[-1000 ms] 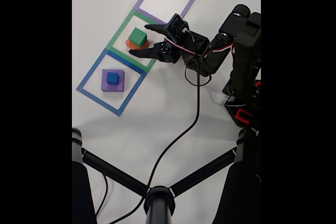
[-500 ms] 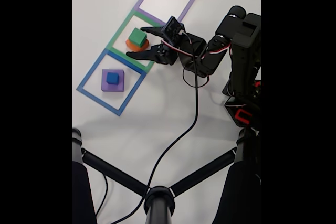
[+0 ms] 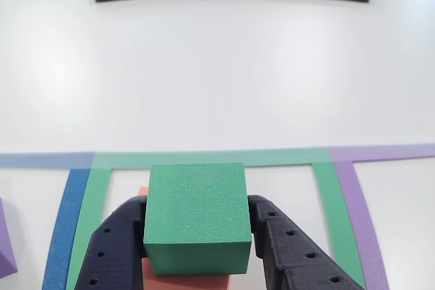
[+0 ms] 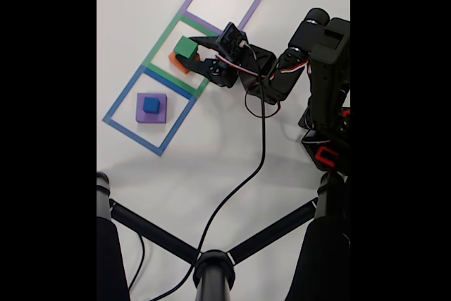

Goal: Tower of hanoi

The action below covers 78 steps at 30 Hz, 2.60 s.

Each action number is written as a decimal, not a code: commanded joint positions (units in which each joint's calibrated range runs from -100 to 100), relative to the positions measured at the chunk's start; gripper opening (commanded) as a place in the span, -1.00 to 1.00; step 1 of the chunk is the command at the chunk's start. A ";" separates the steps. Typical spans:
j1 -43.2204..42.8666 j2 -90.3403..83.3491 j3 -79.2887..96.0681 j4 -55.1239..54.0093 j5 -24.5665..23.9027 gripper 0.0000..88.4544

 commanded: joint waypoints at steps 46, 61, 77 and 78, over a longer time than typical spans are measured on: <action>11.54 -54.67 -76.63 151.02 -17.20 -0.85; 20.54 -62.36 -48.92 131.68 -10.58 -0.84; 25.35 -48.10 -7.03 67.09 1.18 -0.84; 25.35 -45.46 -6.03 62.96 1.18 -0.84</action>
